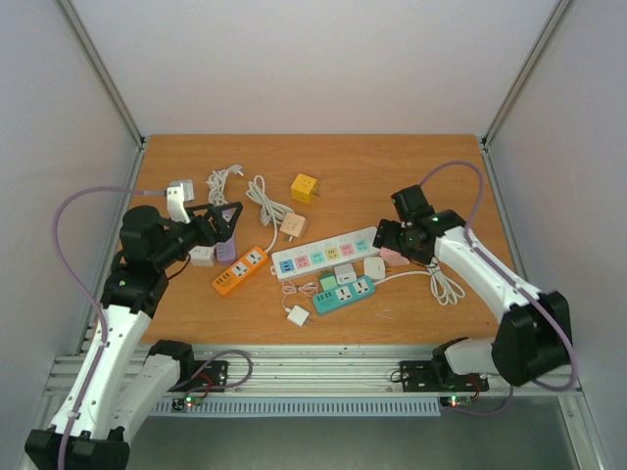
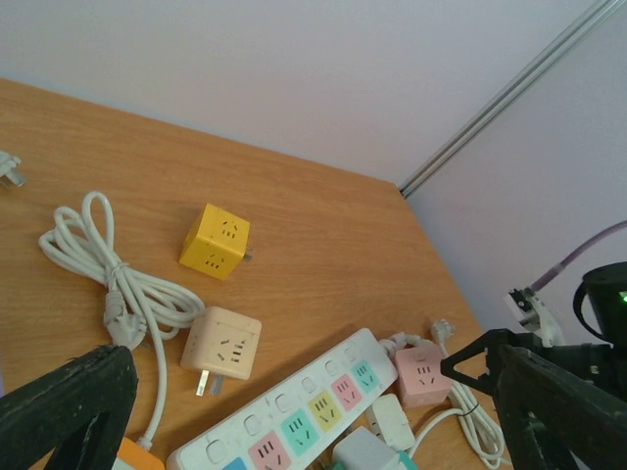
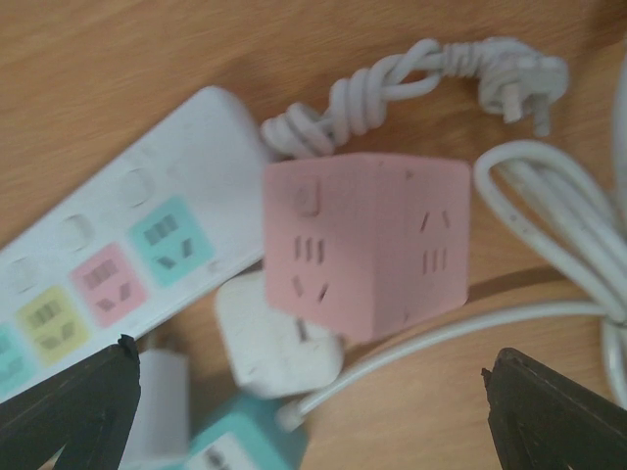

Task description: Insert the plug

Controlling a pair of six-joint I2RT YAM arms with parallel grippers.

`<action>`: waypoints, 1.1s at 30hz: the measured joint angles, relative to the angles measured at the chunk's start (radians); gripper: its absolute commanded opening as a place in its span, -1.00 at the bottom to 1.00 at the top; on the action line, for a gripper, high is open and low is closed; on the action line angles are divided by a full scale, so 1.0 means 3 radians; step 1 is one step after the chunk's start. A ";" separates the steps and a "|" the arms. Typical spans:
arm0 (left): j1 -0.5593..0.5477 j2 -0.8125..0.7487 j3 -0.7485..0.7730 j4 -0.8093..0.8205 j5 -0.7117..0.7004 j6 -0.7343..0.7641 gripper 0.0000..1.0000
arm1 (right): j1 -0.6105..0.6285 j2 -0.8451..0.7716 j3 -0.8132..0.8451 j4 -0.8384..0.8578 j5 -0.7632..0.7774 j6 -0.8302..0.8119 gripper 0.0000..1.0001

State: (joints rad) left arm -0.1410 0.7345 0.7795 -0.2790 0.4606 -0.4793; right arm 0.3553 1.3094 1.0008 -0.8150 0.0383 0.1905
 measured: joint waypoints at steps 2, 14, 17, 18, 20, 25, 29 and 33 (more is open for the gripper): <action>0.0001 0.0069 -0.0004 0.0009 0.0000 -0.0001 0.99 | 0.0086 0.0224 0.0065 -0.0004 0.0253 0.0009 0.97; 0.0042 0.0086 -0.0008 0.0023 -0.0013 0.0003 0.99 | 0.0547 0.1230 0.0632 -0.0352 0.1434 -0.0052 0.86; 0.0045 0.0085 -0.0009 0.0020 -0.0015 0.0003 0.99 | 0.0566 0.1395 0.0668 -0.0415 0.1520 -0.0089 0.81; 0.0045 0.0085 -0.0009 0.0020 -0.0017 0.0003 0.99 | 0.0577 0.1438 0.0675 -0.0432 0.1534 -0.0100 0.80; 0.0046 0.0085 -0.0009 0.0018 -0.0023 0.0004 0.99 | 0.0603 0.1508 0.0679 -0.0460 0.1549 -0.0122 0.80; 0.0055 0.0085 -0.0009 0.0010 -0.0037 0.0029 0.99 | 0.0629 0.1575 0.0679 -0.0481 0.1573 -0.0169 0.80; 0.0057 0.0093 -0.0009 0.0010 -0.0034 0.0042 0.99 | 0.0629 0.1617 0.0679 -0.0481 0.1603 -0.0220 0.69; 0.0058 0.0126 -0.0009 0.0000 -0.0027 0.0050 0.99 | 0.0631 0.1643 0.0682 -0.0488 0.1634 -0.0258 0.50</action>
State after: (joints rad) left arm -0.1234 0.7723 0.7769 -0.2790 0.4526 -0.4644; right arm 0.5446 1.8023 1.2053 -0.9615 0.5285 0.1131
